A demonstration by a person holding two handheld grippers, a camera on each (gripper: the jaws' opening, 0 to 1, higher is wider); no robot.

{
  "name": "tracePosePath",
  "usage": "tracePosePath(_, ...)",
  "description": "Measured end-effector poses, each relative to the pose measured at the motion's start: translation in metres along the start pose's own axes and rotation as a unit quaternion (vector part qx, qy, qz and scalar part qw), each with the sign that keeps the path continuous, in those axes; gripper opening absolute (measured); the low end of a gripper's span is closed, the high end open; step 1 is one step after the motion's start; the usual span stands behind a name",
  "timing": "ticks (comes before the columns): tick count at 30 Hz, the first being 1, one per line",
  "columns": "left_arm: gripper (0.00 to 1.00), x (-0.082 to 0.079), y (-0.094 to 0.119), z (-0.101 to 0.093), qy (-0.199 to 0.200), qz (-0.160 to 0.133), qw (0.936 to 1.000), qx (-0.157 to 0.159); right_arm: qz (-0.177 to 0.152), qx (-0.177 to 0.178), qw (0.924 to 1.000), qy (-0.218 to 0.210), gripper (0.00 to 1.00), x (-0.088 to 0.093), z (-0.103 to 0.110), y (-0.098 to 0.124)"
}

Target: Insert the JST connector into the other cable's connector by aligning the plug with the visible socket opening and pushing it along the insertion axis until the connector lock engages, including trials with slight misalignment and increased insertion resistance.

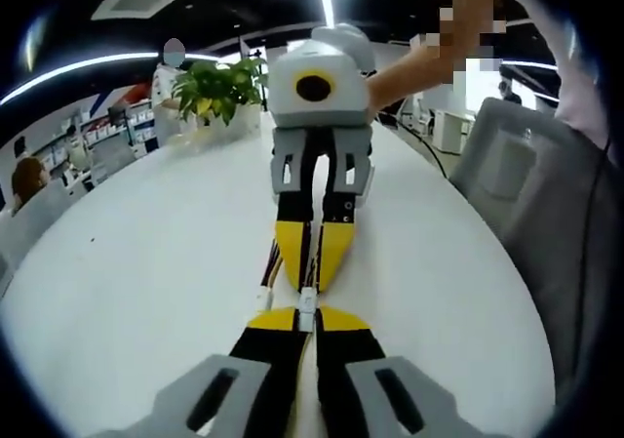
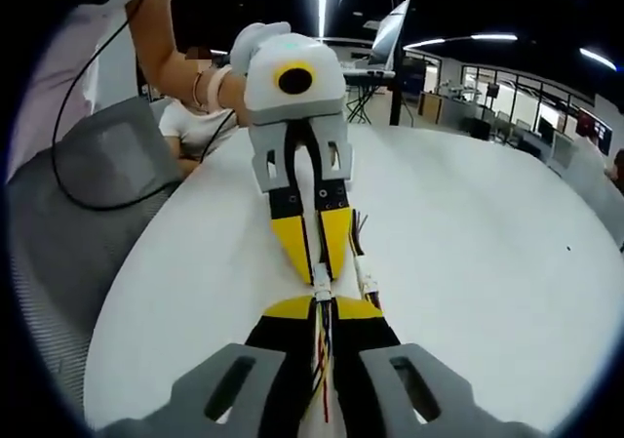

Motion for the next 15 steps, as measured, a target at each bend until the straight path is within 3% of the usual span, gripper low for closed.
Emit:
tracePosePath(5,0.0,-0.0001,0.0002,-0.0023,-0.008,0.002,1.0,0.002,-0.007,0.005,0.9999,-0.009,0.03,0.0026,0.001,-0.0026)
tracePosePath(7,0.0,-0.0003,0.0002,-0.002,0.006,-0.001,1.0,0.005,-0.01,0.005,0.9997,-0.021,0.04,0.0026,0.0027,-0.0031)
tracePosePath(9,0.02,-0.0002,-0.0002,-0.003,0.023,-0.002,0.9997,0.006,-0.011,0.004,0.9996,-0.024,0.04,0.0019,0.0047,-0.0043)
tracePosePath(15,0.11,-0.0013,0.0002,-0.0024,0.018,0.003,0.9998,0.0,-0.004,0.006,0.9998,-0.019,0.04,0.002,0.0077,-0.0041)
Point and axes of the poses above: the point that each gripper's makers call its tool centre point, and the gripper's own axes: y roughly backward along the fingers, z roughly to its left, x roughly out of its underside, the point moved 1 cm from there along y, roughly backward along the fingers, and after that the axes turned 2 degrees about y, right-handed, at the moved point
